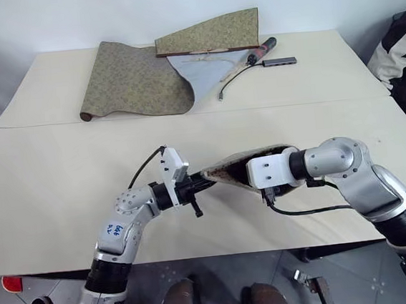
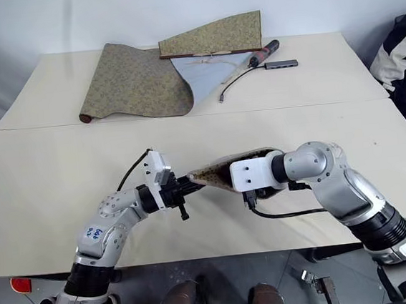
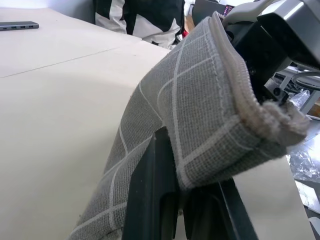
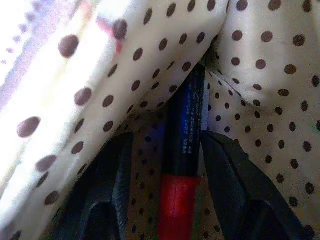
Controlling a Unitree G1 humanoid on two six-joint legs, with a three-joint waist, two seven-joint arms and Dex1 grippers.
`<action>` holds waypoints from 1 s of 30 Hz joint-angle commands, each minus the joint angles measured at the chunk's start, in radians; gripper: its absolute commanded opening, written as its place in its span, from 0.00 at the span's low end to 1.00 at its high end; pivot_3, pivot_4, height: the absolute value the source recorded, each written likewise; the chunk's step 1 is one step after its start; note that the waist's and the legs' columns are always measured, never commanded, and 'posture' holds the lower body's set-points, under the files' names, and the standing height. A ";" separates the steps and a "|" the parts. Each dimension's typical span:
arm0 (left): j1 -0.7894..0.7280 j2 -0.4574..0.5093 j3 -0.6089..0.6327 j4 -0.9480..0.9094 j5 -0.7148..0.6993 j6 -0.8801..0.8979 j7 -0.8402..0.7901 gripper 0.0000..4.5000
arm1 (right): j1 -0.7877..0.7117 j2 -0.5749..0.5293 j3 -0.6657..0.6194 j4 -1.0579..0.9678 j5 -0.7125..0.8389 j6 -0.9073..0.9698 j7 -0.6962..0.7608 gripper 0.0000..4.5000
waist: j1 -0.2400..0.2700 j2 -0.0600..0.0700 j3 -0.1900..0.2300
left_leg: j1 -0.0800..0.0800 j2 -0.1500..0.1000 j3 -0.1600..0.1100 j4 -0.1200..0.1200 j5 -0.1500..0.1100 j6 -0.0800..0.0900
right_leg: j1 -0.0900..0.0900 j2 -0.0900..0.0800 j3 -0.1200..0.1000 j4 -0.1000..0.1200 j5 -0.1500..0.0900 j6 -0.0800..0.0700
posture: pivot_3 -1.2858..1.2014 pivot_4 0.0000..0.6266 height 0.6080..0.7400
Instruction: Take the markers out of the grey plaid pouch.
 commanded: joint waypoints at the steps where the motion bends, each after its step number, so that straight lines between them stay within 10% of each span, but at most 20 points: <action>1: -0.022 -0.005 0.044 -0.012 -0.011 -0.024 0.019 0.00 | -0.002 -0.016 0.006 0.010 -0.046 0.000 -0.007 0.41 | 0.000 0.000 0.000 | 0.000 0.000 0.000 0.000 0.000 0.000 | 0.000 0.000 0.000 0.000 0.000 0.000 | 0.52 0.24 1.00; 5: -0.021 -0.007 0.043 -0.012 -0.008 -0.026 0.020 0.00 | -0.010 -0.006 0.006 0.001 -0.043 0.019 -0.004 0.17 | 0.000 0.000 0.000 | 0.000 0.000 0.000 0.000 0.000 0.000 | 0.000 0.000 0.000 0.000 0.000 0.000 | 0.52 0.24 1.00; 15: -0.019 -0.005 0.037 0.003 0.007 -0.037 0.028 0.00 | -0.075 -0.061 -0.008 -0.034 -0.061 0.038 0.059 0.14 | 0.000 0.000 0.000 | 0.000 0.000 0.000 0.000 0.000 0.000 | 0.000 0.000 0.001 0.000 0.000 0.000 | 0.52 0.24 1.00; 27: -0.025 -0.016 0.037 0.004 0.006 -0.041 0.029 0.00 | -0.043 -0.026 0.001 -0.054 -0.039 0.108 0.069 0.14 | 0.000 0.000 0.000 | 0.000 0.000 0.000 0.000 0.000 0.000 | 0.000 0.000 0.000 -0.001 0.000 0.000 | 0.52 0.24 1.00; 30: -0.012 0.001 0.016 -0.015 0.009 -0.039 0.001 0.00 | -0.035 0.002 -0.014 -0.032 -0.025 0.156 0.040 0.35 | -0.001 0.001 0.000 | 0.000 0.000 0.000 0.000 0.000 0.000 | 0.000 0.000 0.000 0.000 0.000 0.000 | 0.52 0.24 1.00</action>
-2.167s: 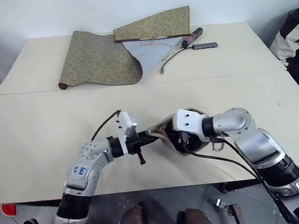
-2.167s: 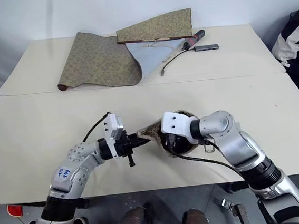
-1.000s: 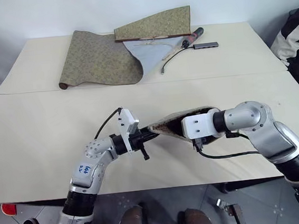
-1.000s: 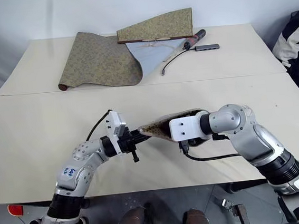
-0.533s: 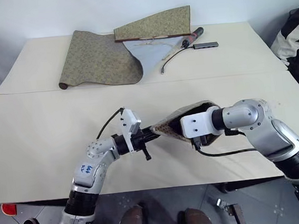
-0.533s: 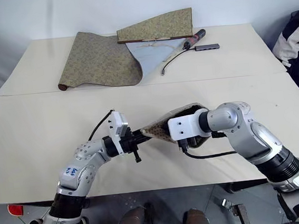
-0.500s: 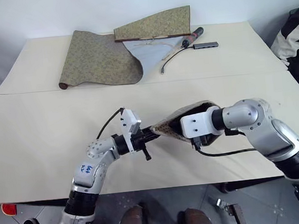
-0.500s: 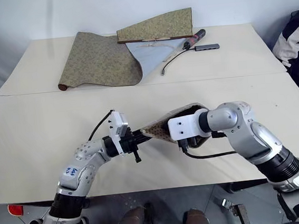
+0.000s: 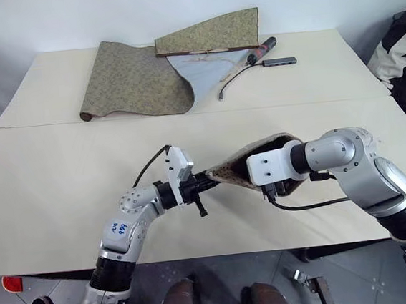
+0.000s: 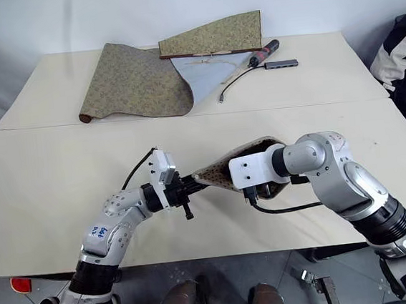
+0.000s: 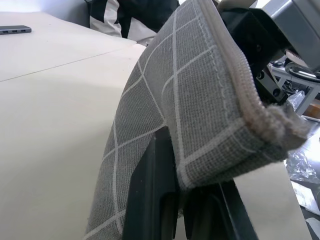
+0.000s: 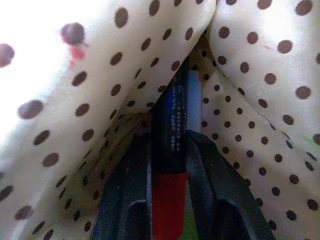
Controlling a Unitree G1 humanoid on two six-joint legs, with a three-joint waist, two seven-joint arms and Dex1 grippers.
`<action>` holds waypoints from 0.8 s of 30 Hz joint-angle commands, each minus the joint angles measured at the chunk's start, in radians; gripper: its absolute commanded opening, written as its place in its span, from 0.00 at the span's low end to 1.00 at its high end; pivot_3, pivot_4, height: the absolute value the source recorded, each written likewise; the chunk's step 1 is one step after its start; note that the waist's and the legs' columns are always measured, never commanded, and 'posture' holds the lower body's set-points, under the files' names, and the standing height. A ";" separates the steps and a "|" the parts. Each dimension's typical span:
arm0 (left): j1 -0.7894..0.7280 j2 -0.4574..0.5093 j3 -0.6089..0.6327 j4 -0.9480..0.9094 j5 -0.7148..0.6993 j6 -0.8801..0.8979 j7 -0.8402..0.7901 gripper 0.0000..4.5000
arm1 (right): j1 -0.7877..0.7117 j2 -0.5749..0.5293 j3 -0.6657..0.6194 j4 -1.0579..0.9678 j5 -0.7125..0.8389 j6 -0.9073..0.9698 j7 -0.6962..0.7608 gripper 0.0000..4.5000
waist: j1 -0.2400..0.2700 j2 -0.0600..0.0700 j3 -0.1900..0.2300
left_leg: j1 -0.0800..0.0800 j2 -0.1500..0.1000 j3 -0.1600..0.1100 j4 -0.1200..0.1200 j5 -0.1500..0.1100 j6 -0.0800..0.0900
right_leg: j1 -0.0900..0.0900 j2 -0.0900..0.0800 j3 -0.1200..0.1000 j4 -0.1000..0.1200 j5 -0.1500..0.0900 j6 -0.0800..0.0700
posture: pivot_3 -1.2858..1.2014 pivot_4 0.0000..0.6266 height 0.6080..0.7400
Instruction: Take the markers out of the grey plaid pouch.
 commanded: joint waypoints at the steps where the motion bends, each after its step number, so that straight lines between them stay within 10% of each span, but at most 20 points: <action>1: 0.008 0.031 0.019 -0.030 0.011 -0.031 -0.015 0.00 | 0.012 0.010 -0.023 0.017 -0.003 0.021 -0.033 0.42 | -0.001 0.000 0.000 | 0.000 0.000 0.000 0.000 0.000 0.000 | 0.000 0.000 0.000 0.000 0.000 0.000 | 0.52 0.24 1.00; 4: 0.024 0.048 0.000 -0.033 0.034 -0.053 -0.023 0.00 | 0.014 0.016 -0.020 0.012 0.007 0.019 -0.036 0.64 | 0.000 0.000 0.000 | 0.000 0.000 0.000 0.000 0.000 0.000 | 0.000 0.000 -0.001 0.000 0.000 0.000 | 0.52 0.24 1.00; 24: 0.015 0.070 -0.048 0.058 0.217 -0.268 -0.016 0.00 | 0.031 0.119 -0.102 -0.006 0.175 0.241 -0.142 0.64 | -0.001 0.000 0.000 | 0.000 0.000 0.000 -0.002 0.000 0.000 | 0.000 0.000 -0.002 0.000 0.000 0.000 | 0.52 0.24 1.00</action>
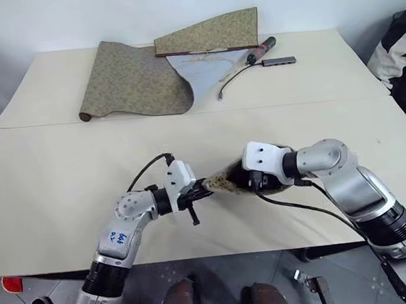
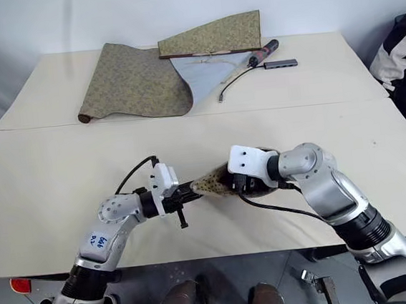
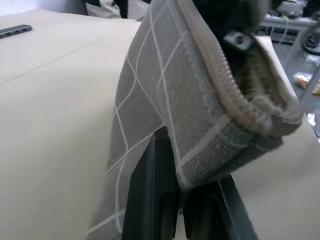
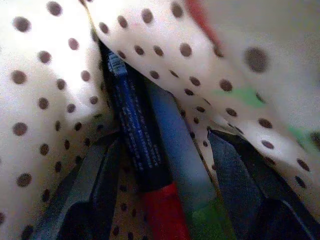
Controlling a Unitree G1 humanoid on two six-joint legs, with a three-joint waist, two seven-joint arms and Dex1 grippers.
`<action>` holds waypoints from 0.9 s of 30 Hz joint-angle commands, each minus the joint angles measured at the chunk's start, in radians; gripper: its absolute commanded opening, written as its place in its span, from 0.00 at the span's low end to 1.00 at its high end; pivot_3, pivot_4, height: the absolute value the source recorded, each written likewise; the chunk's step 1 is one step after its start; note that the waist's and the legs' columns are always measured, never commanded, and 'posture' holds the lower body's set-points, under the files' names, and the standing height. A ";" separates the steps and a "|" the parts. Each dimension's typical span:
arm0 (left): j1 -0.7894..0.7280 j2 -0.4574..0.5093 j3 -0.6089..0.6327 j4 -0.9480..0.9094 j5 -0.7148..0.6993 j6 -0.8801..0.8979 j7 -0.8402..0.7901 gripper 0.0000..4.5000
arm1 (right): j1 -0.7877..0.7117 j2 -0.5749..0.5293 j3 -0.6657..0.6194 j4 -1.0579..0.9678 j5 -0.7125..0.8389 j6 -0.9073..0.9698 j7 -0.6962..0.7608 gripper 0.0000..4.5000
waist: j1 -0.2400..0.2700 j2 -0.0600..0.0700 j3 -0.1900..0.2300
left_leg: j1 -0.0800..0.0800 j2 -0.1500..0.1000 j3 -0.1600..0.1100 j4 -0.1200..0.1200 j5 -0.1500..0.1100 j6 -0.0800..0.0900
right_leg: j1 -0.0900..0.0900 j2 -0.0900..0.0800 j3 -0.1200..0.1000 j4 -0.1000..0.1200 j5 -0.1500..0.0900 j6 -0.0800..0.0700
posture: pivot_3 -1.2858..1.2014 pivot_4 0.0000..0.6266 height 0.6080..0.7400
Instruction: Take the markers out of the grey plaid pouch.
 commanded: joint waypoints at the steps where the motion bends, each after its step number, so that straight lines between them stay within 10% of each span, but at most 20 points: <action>1: -0.032 -0.017 0.024 0.047 0.057 -0.060 0.070 0.00 | -0.009 -0.047 -0.037 -0.105 0.051 0.032 0.049 0.64 | 0.000 0.000 0.000 | 0.000 0.000 0.000 0.000 0.000 0.000 | 0.000 0.000 0.000 0.000 0.000 0.000 | 0.52 0.24 1.00; 27: -0.043 -0.051 0.022 0.041 0.060 -0.017 0.091 0.00 | -0.054 -0.178 0.031 -0.106 -0.030 -0.184 0.104 0.64 | 0.001 0.001 0.000 | 0.000 0.000 0.000 0.001 -0.001 0.001 | 0.000 -0.001 -0.001 0.000 0.000 0.000 | 0.52 0.24 1.00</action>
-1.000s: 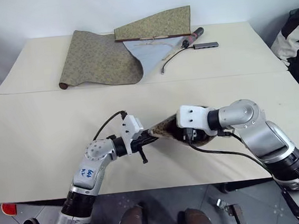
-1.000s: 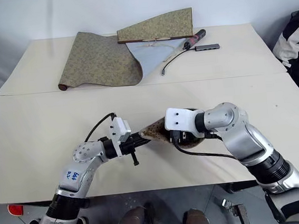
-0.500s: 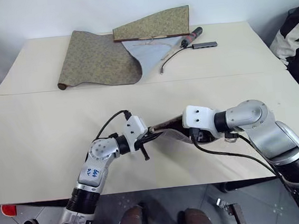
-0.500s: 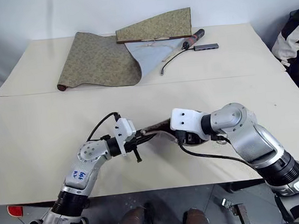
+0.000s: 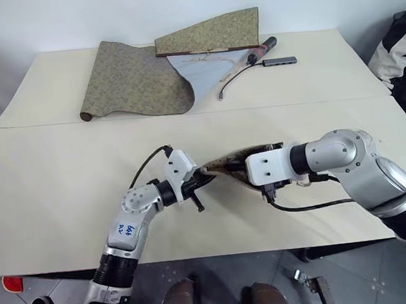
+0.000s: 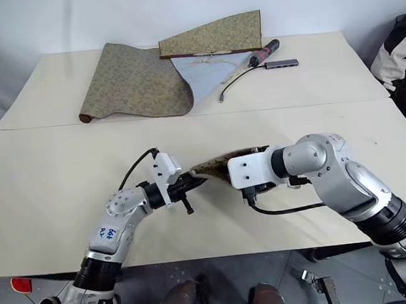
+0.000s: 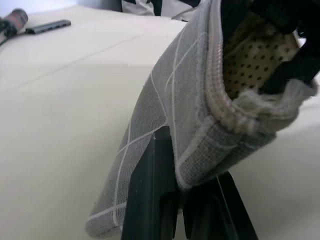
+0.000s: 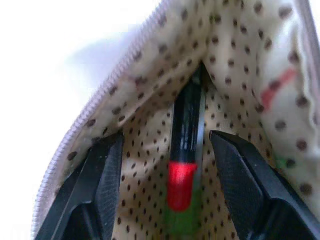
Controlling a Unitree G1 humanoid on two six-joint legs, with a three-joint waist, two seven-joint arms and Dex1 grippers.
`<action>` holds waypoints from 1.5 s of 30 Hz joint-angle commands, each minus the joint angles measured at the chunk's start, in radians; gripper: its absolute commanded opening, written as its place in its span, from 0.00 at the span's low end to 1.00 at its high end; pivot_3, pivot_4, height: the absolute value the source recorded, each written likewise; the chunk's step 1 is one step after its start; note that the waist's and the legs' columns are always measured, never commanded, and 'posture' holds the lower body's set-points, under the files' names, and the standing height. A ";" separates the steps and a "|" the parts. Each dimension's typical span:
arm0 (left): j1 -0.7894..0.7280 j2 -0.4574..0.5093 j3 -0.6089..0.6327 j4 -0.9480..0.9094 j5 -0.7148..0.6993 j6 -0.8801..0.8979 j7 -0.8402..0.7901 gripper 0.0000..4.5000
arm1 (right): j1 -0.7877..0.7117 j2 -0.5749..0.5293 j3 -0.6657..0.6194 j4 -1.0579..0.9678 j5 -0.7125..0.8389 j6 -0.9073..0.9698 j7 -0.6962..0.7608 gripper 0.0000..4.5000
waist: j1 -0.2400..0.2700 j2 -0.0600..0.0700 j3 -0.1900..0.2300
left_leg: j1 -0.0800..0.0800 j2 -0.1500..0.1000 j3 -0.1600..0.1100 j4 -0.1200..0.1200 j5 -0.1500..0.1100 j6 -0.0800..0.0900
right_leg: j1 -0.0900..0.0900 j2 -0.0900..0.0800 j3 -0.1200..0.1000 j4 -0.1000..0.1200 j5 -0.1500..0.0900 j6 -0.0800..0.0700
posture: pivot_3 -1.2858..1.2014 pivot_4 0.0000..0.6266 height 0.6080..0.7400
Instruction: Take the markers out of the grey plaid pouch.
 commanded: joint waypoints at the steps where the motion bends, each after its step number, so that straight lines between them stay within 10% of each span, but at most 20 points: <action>1: 0.009 0.034 -0.015 -0.038 0.033 -0.056 -0.023 0.00 | 0.009 0.008 -0.042 -0.020 0.016 0.030 0.000 0.64 | -0.001 0.000 0.000 | 0.000 0.000 0.000 0.000 0.000 0.000 | 0.000 0.000 0.000 0.000 0.000 0.000 | 0.52 0.24 1.00; 20: -0.046 0.010 0.045 -0.034 -0.140 0.182 -0.057 0.00 | -0.002 0.139 0.029 0.125 -0.187 0.126 -0.162 0.64 | -0.002 0.000 0.000 | 0.000 0.000 0.000 0.001 0.000 0.000 | 0.000 0.001 0.000 0.001 0.000 0.000 | 0.52 0.24 1.00; 27: -0.049 -0.004 0.048 -0.032 -0.139 0.175 -0.051 0.00 | 0.008 0.131 0.036 0.140 -0.222 0.093 -0.168 0.21 | -0.002 0.000 0.000 | 0.000 0.000 0.000 0.001 0.000 0.000 | 0.000 0.002 0.000 0.001 0.000 0.000 | 0.52 0.24 1.00; 45: -0.048 -0.014 0.066 -0.026 -0.158 0.196 -0.045 0.00 | -0.007 0.173 0.039 0.204 -0.273 0.094 -0.211 0.21 | -0.002 0.000 0.000 | 0.000 0.000 0.000 0.000 0.000 0.000 | 0.000 0.002 0.001 0.001 0.000 0.000 | 0.52 0.24 1.00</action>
